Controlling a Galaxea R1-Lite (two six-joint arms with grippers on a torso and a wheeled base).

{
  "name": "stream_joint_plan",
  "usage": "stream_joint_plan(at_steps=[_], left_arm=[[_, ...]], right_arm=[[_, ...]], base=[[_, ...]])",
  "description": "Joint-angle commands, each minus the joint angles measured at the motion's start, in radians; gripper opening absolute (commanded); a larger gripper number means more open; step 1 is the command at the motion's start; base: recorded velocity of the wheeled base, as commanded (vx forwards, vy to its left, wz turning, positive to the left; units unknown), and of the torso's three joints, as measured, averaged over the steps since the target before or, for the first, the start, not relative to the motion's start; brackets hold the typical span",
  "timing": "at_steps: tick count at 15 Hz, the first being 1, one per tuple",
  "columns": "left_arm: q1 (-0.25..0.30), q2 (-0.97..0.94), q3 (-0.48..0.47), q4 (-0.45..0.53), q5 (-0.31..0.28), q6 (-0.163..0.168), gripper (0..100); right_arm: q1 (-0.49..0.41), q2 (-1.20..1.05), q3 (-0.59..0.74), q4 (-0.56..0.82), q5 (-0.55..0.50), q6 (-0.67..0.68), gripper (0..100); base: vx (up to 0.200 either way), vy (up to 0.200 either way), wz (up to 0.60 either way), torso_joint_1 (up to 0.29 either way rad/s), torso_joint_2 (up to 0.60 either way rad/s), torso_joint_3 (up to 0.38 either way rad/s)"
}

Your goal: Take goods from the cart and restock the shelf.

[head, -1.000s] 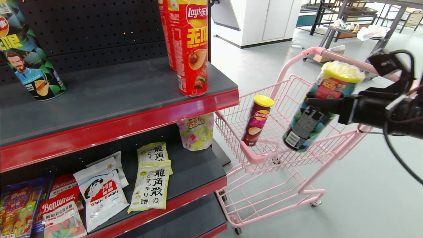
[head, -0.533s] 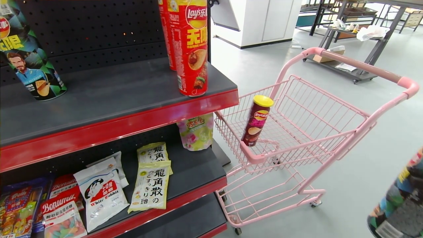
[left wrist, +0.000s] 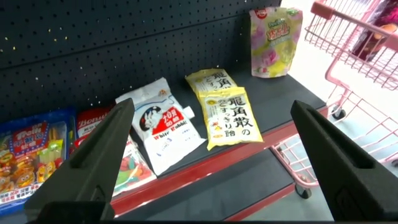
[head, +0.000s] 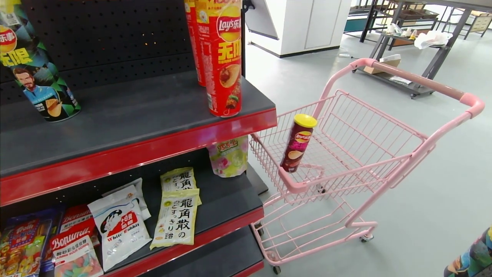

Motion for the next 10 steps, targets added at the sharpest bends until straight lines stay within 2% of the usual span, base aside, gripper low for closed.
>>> stream_joint_plan(at_steps=[1, 4, 7, 10], left_arm=[[0.000, 0.000, 0.000, 0.000, 0.000, 0.000, 100], [0.000, 0.000, 0.000, -0.002, 0.000, 0.002, 100], [0.000, 0.000, 0.000, -0.002, 0.000, 0.002, 100], [0.000, 0.000, 0.000, -0.002, -0.001, 0.014, 100]], right_arm=[[0.002, 0.002, 0.002, -0.001, 0.003, -0.001, 0], [0.007, 0.040, -0.008, -0.013, 0.012, -0.004, 0], [0.056, 0.135, -0.050, -0.048, 0.078, -0.002, 0], [0.094, 0.267, -0.071, -0.163, 0.119, -0.002, 0]], base=[[0.000, 0.000, 0.00, 0.134, -0.42, -0.281], [0.000, 0.000, 0.00, 0.173, -0.50, -0.326], [0.000, 0.000, 0.00, 0.203, -0.54, -0.341], [0.000, 0.000, 0.00, 0.232, -0.59, -0.355]])
